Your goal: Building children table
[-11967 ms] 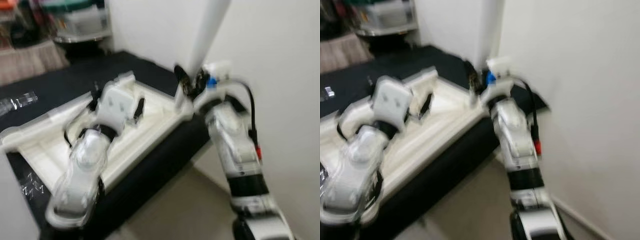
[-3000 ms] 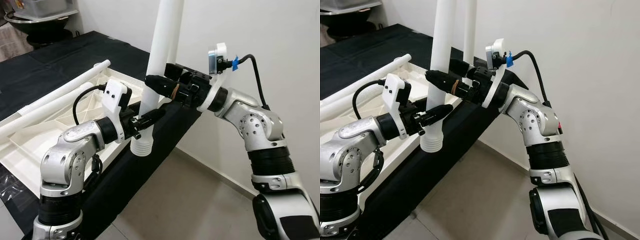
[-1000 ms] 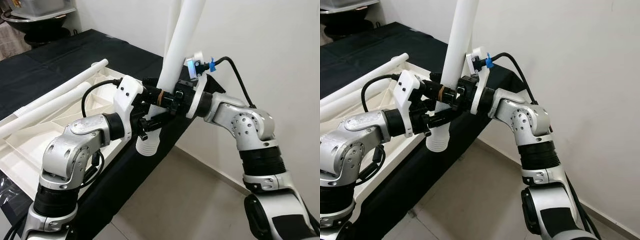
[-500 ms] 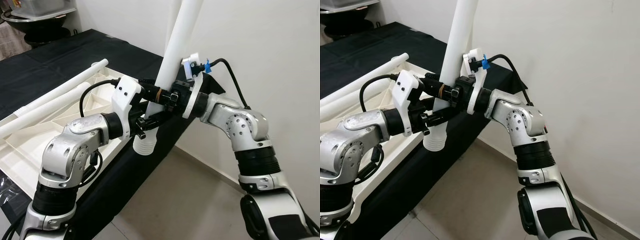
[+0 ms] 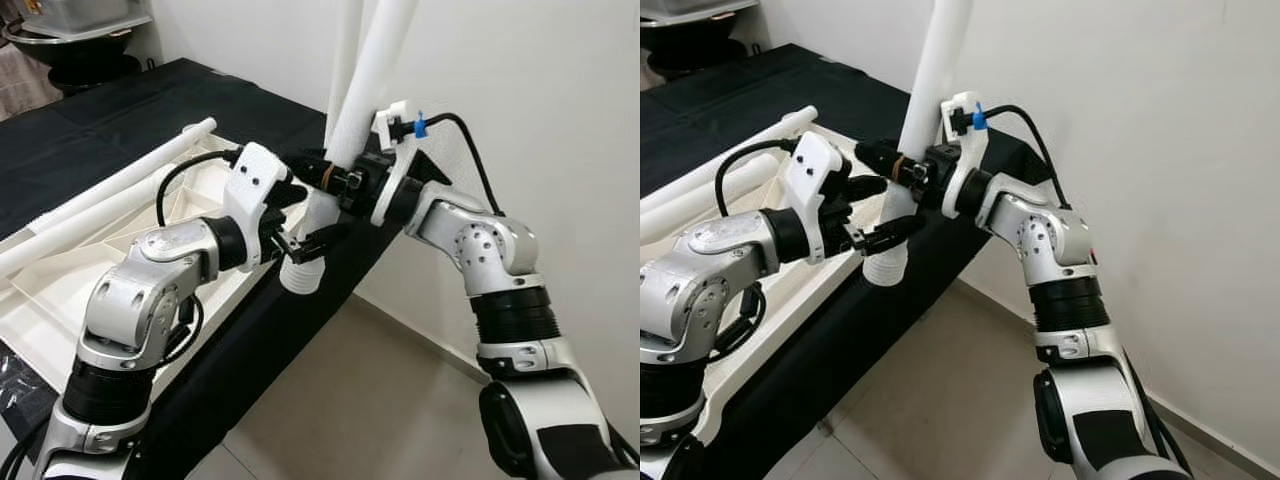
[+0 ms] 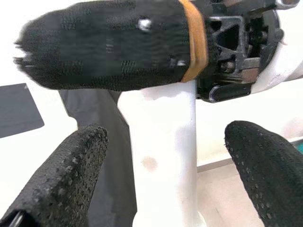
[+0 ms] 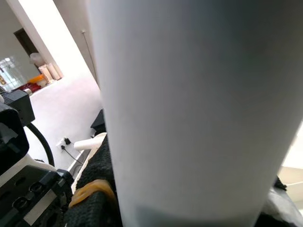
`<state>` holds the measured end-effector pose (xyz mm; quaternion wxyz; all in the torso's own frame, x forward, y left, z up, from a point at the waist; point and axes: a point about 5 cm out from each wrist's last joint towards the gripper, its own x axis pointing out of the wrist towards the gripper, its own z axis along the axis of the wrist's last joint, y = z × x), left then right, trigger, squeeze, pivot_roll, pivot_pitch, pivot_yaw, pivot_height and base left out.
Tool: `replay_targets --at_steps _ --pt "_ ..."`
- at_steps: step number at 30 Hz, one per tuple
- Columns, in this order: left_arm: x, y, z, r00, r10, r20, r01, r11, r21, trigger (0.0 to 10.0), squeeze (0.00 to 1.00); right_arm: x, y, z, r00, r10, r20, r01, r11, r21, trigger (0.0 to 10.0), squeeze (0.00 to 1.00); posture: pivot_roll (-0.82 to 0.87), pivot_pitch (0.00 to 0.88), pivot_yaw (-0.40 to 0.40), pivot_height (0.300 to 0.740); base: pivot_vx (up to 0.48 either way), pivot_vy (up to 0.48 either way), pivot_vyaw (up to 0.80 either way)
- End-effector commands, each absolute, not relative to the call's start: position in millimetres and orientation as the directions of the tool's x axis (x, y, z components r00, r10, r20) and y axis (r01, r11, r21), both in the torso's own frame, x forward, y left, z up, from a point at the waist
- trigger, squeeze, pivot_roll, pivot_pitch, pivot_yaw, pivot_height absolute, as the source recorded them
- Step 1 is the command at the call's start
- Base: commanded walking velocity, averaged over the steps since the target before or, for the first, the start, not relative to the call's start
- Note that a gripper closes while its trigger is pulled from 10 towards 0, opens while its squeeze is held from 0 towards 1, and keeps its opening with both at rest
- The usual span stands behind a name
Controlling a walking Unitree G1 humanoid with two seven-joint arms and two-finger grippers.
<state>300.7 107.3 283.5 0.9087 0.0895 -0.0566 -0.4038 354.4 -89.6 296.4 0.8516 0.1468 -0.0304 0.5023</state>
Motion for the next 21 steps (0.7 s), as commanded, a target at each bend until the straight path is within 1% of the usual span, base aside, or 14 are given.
replay_targets --at_steps 1,3,4,5,6,7,8,10,14,16,17,18,20,21 --pt "304.7 115.4 286.2 0.702 -0.711 0.037 0.690 0.692 0.211 10.0 0.00 356.9 -92.5 305.2 0.511 0.828 0.231 -0.858 0.474 0.200 0.0 0.00 0.03 0.124 -0.075 0.740 0.000 0.000 0.00" --pt "310.0 132.5 286.1 0.764 -0.643 0.043 0.622 0.753 0.216 10.0 0.00 368.6 -106.2 315.4 0.601 0.754 0.265 -0.799 0.564 0.208 0.0 0.00 0.03 0.125 -0.079 0.740 0.000 0.000 0.00" --pt "310.0 132.5 286.1 0.764 -0.643 0.043 0.622 0.753 0.216 10.0 0.00 368.6 -106.2 315.4 0.601 0.754 0.265 -0.799 0.564 0.208 0.0 0.00 0.03 0.125 -0.079 0.740 0.000 0.000 0.00" --pt "311.3 138.6 285.1 0.785 -0.619 0.043 0.596 0.772 0.222 10.0 0.00 373.3 -112.0 320.3 0.637 0.718 0.280 -0.771 0.599 0.217 0.0 0.00 0.03 0.125 -0.079 0.740 0.000 0.000 0.00" --pt "311.3 138.6 285.1 0.785 -0.619 0.043 0.596 0.772 0.222 10.0 0.00 373.3 -112.0 320.3 0.637 0.718 0.280 -0.771 0.599 0.217 0.0 0.00 0.03 0.125 -0.079 0.740 0.000 0.000 0.00" --pt "311.9 142.9 284.0 0.799 -0.599 0.044 0.575 0.784 0.234 10.0 0.00 377.0 -118.1 326.2 0.669 0.679 0.303 -0.742 0.635 0.215 0.0 0.00 0.02 0.122 -0.080 0.740 0.000 0.000 0.00" --pt "311.9 142.9 284.0 0.799 -0.599 0.044 0.575 0.784 0.234 10.0 0.00 377.0 -118.1 326.2 0.669 0.679 0.303 -0.742 0.635 0.215 0.0 0.00 0.02 0.122 -0.080 0.740 0.000 0.000 0.00" --pt "314.3 148.1 282.9 0.833 -0.550 0.059 0.522 0.818 0.243 10.0 0.00 382.4 -128.7 336.8 0.716 0.607 0.346 -0.690 0.692 0.212 0.0 0.00 0.02 0.124 -0.084 0.740 0.000 0.000 0.00" --pt "315.8 150.4 283.0 0.855 -0.511 0.088 0.487 0.850 0.204 10.0 0.00 384.2 -133.9 341.8 0.735 0.568 0.371 -0.664 0.714 0.221 0.0 0.00 0.02 0.123 -0.082 0.740 0.000 0.000 0.00" --pt "316.0 151.3 286.7 0.871 -0.471 0.140 0.443 0.876 0.188 10.0 0.00 382.8 -135.1 344.9 0.737 0.550 0.393 -0.656 0.723 0.218 0.0 0.00 0.02 0.119 -0.081 0.740 0.000 0.000 0.00" --pt "316.0 151.3 286.7 0.871 -0.471 0.140 0.443 0.876 0.188 10.0 0.00 382.8 -135.1 344.9 0.737 0.550 0.393 -0.656 0.723 0.218 0.0 0.00 0.02 0.119 -0.081 0.740 0.000 0.000 0.00" --pt "316.0 151.5 289.4 0.876 -0.453 0.167 0.422 0.886 0.190 10.0 0.00 382.1 -135.4 346.6 0.737 0.541 0.404 -0.652 0.727 0.215 0.0 0.00 0.02 0.121 -0.082 0.740 0.000 0.000 0.00" --pt "317.0 154.1 295.5 0.902 -0.370 0.224 0.332 0.924 0.189 10.0 0.00 381.3 -135.7 349.5 0.745 0.515 0.423 -0.634 0.744 0.210 0.0 0.00 0.02 0.119 -0.083 0.740 0.000 0.000 0.00" --pt "316.2 153.4 298.8 0.905 -0.342 0.252 0.303 0.935 0.182 10.0 0.00 380.5 -135.7 349.7 0.755 0.500 0.424 -0.611 0.770 0.181 10.0 0.00 0.02 0.119 -0.082 0.740 0.000 0.000 0.00"
